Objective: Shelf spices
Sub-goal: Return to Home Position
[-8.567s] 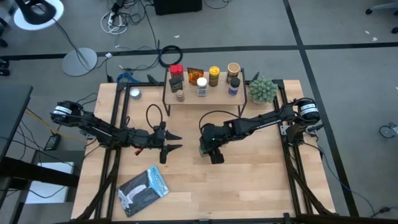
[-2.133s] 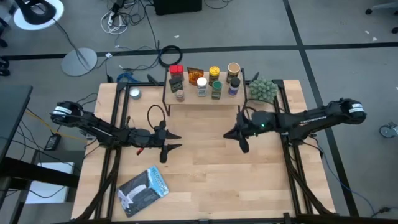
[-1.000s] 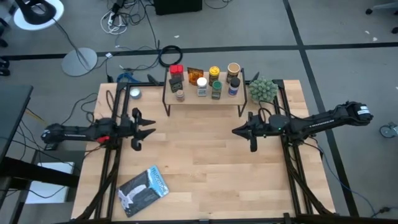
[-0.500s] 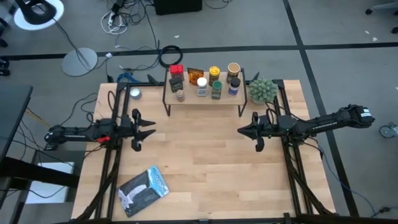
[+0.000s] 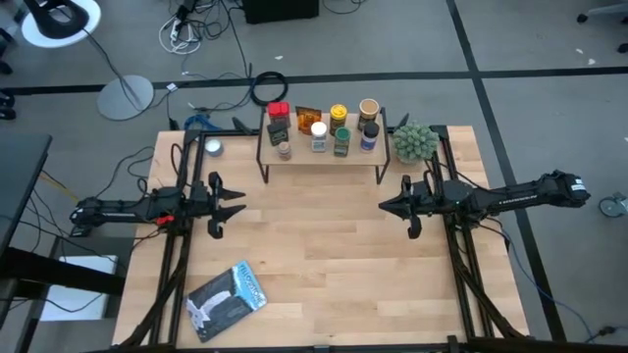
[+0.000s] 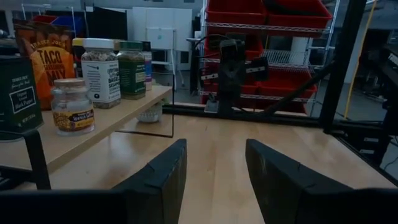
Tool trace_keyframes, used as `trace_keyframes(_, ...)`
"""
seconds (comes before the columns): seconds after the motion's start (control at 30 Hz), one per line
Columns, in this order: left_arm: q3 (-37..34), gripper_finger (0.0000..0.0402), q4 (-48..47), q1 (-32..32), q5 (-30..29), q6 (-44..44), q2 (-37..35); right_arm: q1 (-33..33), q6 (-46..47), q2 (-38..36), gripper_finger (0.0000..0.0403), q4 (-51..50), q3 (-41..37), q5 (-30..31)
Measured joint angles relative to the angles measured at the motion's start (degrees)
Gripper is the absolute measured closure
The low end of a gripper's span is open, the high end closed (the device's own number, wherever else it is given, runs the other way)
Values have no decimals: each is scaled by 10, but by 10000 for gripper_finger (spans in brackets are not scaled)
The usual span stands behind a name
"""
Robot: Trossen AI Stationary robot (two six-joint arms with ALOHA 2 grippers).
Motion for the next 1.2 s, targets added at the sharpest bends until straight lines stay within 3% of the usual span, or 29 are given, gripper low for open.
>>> trace_keyframes(0.13,0,232,0,0,0,0,0,13,13,-58,390,-89,0,5)
trace_keyframes(0.63,0,232,-1,0,0,-3,0,71,-29,-253,391,-171,-40,108)
trace_keyframes(0.83,0,232,-1,0,-1,2,0,68,-56,-258,385,-168,-40,141)
trace_keyframes(1.2,0,232,-1,0,-5,2,0,47,-67,-232,385,-169,-41,139)
